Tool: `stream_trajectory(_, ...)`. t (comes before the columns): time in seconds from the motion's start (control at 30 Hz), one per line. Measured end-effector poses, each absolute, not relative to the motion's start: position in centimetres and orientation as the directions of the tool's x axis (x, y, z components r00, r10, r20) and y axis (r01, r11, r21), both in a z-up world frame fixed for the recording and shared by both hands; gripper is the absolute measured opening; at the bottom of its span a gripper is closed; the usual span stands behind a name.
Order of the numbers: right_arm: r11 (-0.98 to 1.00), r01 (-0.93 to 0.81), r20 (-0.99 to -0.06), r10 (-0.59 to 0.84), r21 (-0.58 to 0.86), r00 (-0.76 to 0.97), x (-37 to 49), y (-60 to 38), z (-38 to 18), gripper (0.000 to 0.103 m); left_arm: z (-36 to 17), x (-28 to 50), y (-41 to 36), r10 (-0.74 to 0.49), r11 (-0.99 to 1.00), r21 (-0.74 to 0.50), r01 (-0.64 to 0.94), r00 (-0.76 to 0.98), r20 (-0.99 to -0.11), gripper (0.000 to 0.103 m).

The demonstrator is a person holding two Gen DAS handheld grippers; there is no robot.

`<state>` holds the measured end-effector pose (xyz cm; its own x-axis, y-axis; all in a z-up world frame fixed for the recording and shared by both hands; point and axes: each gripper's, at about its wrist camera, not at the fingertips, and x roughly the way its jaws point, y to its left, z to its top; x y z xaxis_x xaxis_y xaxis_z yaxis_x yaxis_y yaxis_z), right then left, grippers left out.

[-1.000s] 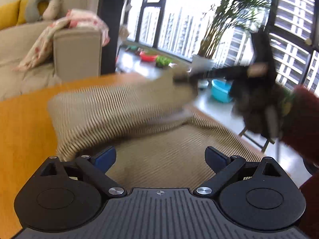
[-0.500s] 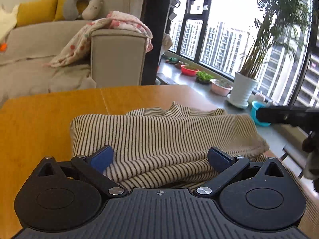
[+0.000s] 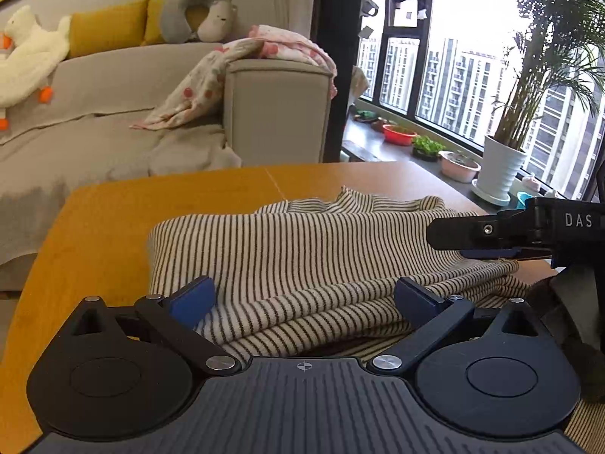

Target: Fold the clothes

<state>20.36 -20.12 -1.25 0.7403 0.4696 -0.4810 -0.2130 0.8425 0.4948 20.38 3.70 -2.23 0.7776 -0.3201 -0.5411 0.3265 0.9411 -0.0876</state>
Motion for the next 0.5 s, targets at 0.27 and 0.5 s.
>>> stream_trajectory(0.27, 0.887, -0.243, -0.523, 0.432, 0.392, 0.735, 19.9, -18.4, -1.2, 0.103, -2.1, 20.7, 3.6, -0.316, 0.942, -0.084, 0.325, 0.777, -0.544, 0.103)
stream_trajectory(0.5, 0.872, -0.243, -0.496, 0.448, 0.424, 0.743, 19.7, -18.9, -1.4, 0.103, -2.1, 20.9, 3.4, -0.314, 0.943, -0.082, 0.323, 0.778, -0.545, 0.103)
